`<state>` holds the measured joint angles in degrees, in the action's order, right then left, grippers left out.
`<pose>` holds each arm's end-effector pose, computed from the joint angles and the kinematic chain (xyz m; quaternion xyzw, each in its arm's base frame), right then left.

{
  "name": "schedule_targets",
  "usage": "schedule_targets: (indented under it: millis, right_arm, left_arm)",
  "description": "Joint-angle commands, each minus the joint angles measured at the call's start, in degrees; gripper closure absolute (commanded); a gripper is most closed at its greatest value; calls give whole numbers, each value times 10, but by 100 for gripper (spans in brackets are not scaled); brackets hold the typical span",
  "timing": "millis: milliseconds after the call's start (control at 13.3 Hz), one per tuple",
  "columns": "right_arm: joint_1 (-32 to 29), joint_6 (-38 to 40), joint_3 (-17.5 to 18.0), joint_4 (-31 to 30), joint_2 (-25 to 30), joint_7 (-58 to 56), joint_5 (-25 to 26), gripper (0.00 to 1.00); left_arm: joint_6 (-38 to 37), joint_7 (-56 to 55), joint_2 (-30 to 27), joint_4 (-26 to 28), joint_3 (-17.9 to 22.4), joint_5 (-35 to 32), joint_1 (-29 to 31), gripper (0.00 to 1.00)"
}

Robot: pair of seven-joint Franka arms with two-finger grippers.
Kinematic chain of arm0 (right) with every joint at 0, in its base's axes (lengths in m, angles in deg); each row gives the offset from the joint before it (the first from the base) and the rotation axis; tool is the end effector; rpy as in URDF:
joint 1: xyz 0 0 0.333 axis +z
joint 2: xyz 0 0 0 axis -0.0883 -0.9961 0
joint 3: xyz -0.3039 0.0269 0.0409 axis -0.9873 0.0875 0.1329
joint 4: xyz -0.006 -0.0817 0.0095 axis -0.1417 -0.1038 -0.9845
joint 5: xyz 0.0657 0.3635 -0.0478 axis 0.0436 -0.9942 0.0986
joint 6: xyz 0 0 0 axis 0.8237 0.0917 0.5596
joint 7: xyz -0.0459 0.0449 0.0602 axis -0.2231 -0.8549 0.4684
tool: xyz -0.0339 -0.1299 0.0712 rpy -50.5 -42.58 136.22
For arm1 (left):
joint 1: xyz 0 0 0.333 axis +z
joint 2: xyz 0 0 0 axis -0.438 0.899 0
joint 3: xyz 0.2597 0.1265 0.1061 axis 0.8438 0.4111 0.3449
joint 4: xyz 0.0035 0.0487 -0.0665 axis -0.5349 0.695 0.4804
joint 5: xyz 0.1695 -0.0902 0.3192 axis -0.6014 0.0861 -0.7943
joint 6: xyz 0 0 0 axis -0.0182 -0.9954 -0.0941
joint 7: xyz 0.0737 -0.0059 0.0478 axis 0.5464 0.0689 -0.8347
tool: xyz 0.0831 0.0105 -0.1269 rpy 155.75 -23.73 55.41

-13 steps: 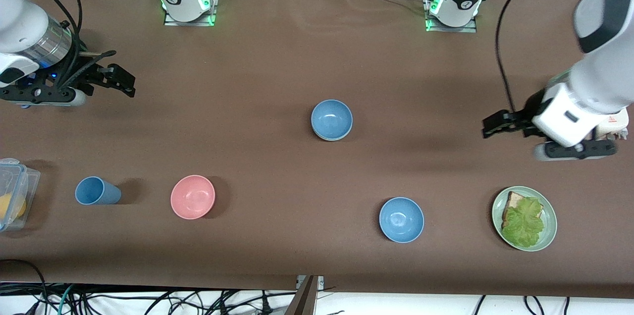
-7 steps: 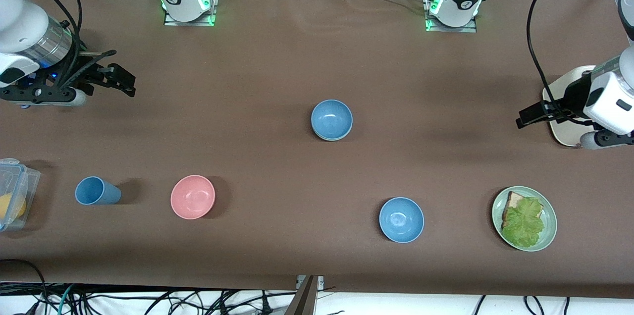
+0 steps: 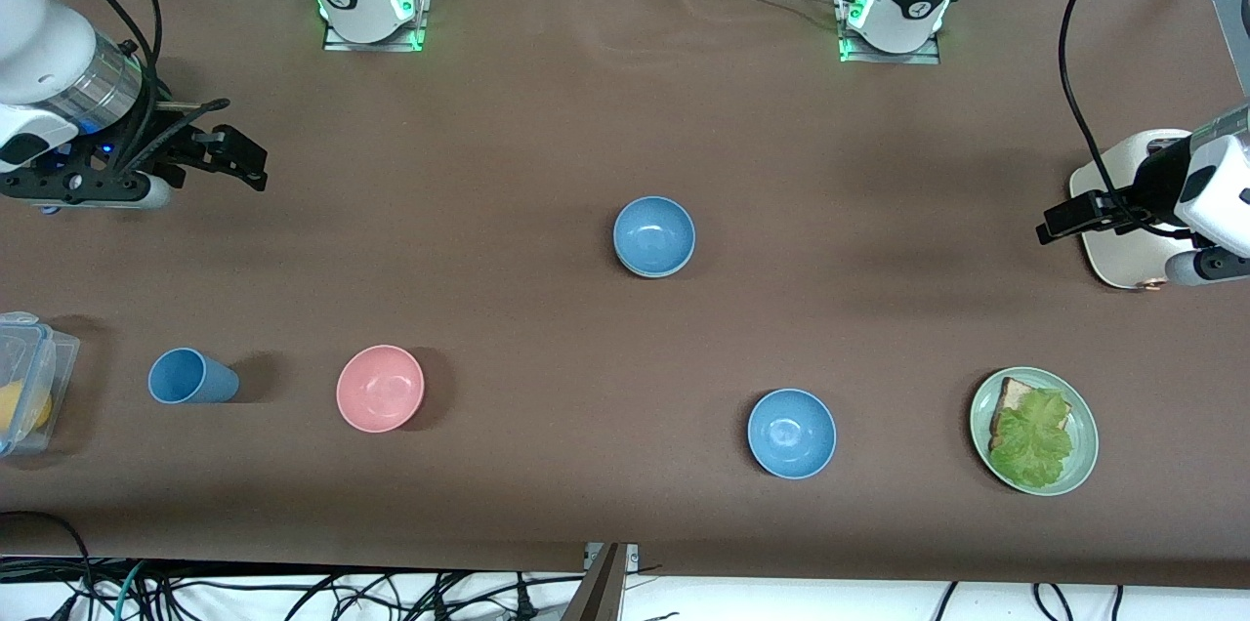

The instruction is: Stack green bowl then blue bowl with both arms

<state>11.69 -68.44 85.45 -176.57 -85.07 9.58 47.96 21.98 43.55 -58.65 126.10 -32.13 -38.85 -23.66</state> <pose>0.5487 0.0824 0.5287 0.9999 -0.0133 0.0010 0.0041 0.5891 -0.0006 0.5096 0.9944 0.0925 -0.0329 0.0391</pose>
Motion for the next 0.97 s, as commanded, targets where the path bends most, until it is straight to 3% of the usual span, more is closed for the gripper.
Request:
schedule_targets:
  millis: [0, 300, 450, 900]
  right_arm:
    - [-6, 8, 4, -1, 10, -11, -8, 1]
    - [-6, 8, 4, -1, 10, -11, -8, 1]
    - [-6, 8, 4, -1, 10, -11, -8, 1]
    - [-6, 8, 4, -1, 11, -14, -8, 1]
  left_arm:
    - [0, 26, -11, 12, -7, -1, 5, 0]
    - [1, 59, 4, 3, -7, -2, 0, 0]
    - [-1, 61, 35, -29, -4, -10, 1, 0]
    - [-14, 57, 36, -35, -9, -40, -7, 0]
